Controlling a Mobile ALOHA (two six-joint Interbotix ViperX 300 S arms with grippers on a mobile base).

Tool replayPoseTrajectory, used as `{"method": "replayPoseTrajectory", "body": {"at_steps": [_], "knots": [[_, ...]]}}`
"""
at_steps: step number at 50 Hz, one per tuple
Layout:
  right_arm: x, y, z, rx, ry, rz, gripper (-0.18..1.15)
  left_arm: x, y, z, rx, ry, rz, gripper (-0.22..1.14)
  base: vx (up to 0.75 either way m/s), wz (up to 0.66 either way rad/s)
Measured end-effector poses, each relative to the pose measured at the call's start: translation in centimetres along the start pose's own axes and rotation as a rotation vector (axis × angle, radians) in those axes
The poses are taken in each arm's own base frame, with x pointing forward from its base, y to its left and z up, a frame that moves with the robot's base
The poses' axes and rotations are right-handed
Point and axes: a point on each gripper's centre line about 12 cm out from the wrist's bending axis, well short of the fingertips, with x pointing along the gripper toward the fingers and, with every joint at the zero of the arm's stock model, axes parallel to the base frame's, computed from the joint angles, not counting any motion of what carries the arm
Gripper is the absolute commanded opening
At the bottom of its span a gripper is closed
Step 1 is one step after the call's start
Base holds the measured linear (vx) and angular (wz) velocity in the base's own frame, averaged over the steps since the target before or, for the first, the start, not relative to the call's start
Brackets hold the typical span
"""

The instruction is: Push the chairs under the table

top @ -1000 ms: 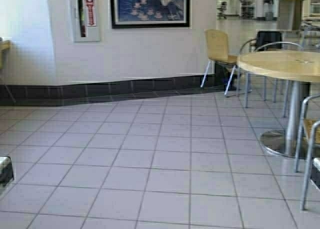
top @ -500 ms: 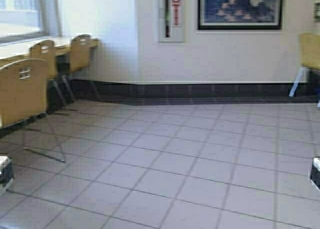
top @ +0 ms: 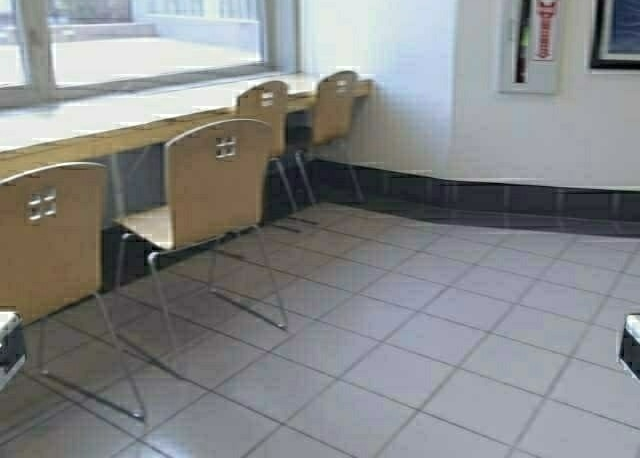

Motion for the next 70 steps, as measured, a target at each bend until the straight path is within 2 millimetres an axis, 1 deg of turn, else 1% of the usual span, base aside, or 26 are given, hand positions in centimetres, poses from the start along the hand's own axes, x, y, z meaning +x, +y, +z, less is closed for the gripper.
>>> {"method": "replayPoseTrajectory", "body": {"at_steps": [10,27,34,49,54,70], "knots": [[0.1,0.0,-0.1,0.000,0.006,0.000,0.04,0.1,0.0,-0.1,0.000,0.005,0.000,0.04,0.25,0.42],[0.7,0.0,-1.1,0.003,0.052,-0.002,0.04,0.0,0.0,0.0,-0.018,0.000,-0.002,0.04,0.21,0.46],[1.2,-0.1,-1.6,0.005,0.084,-0.003,0.04,0.1,0.0,0.0,-0.020,0.002,-0.001,0.04,0.18,0.50],[1.4,0.0,-1.4,0.005,0.084,-0.003,0.04,0.0,0.0,0.1,-0.026,-0.003,-0.002,0.04,0.19,0.61],[1.4,0.0,-1.4,0.003,0.084,-0.003,0.04,0.0,0.0,-0.1,-0.026,0.003,-0.001,0.04,0.15,0.62],[1.8,-0.1,-2.0,0.003,0.110,-0.004,0.04,0.8,0.1,-1.9,-0.026,0.080,0.004,0.04,0.15,0.57]]}}
